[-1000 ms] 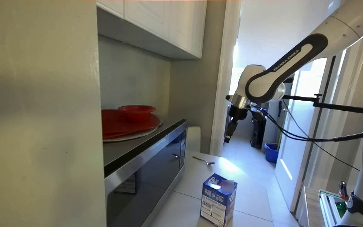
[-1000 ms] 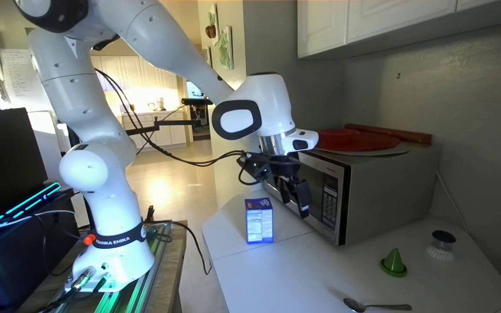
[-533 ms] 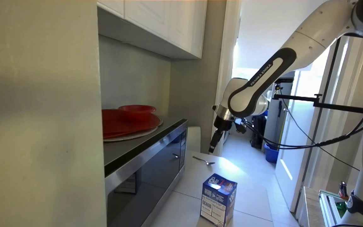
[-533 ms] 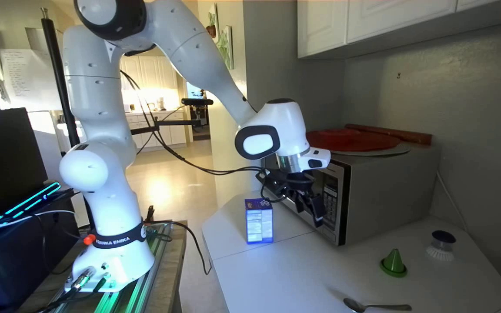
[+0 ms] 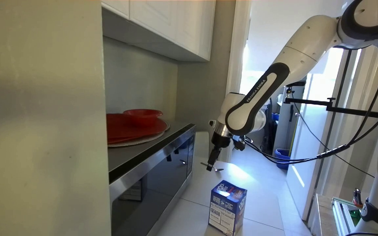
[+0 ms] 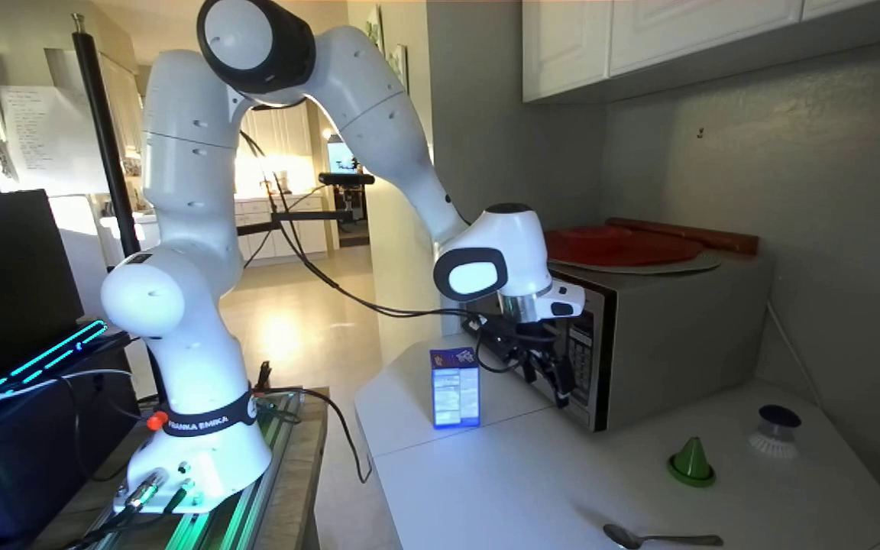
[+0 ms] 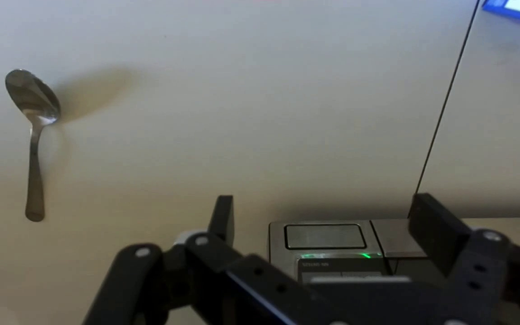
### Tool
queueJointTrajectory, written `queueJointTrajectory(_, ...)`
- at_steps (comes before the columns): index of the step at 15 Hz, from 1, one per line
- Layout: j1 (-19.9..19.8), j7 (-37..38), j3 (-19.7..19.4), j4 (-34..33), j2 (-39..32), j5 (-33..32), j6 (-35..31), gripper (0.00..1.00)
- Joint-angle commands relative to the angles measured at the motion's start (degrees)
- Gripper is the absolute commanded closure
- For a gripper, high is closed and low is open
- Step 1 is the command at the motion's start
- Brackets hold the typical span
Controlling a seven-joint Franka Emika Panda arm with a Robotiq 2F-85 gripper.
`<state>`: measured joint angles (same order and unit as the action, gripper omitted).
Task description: Open the microwave
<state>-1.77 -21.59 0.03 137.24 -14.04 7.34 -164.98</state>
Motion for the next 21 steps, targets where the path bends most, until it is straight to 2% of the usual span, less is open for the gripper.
queueJointTrajectory(1, -1.9, 1.2, 1.7, -0.2, -0.1, -1.5, 0.0, 0.0)
queueJointTrajectory(3, -2.0, 1.2, 1.6, -0.3, -0.1, -1.5, 0.0, 0.0)
queueJointTrajectory(5, -2.9, 1.0, 1.3, 0.2, -0.5, -1.4, -2.8, 0.0)
queueJointTrajectory(6, -3.7, 0.4, 2.2, 0.2, -0.6, -0.2, -3.3, 0.11)
queueJointTrajectory(7, -4.3, 0.0, 2.8, 0.3, -0.8, 0.1, -4.5, 0.27)
queueJointTrajectory(13, -8.4, -2.8, 8.5, 0.1, -2.1, 1.3, -5.4, 0.7)
queueJointTrajectory(16, -9.3, -3.5, 9.9, -0.6, -3.9, 0.0, -5.8, 0.92)
queueJointTrajectory(18, -9.7, -4.1, 10.3, -1.2, -5.7, -0.8, -6.9, 1.0)
queueJointTrajectory(21, -11.1, -4.8, 11.6, -2.2, -8.1, -1.5, -9.3, 1.0)
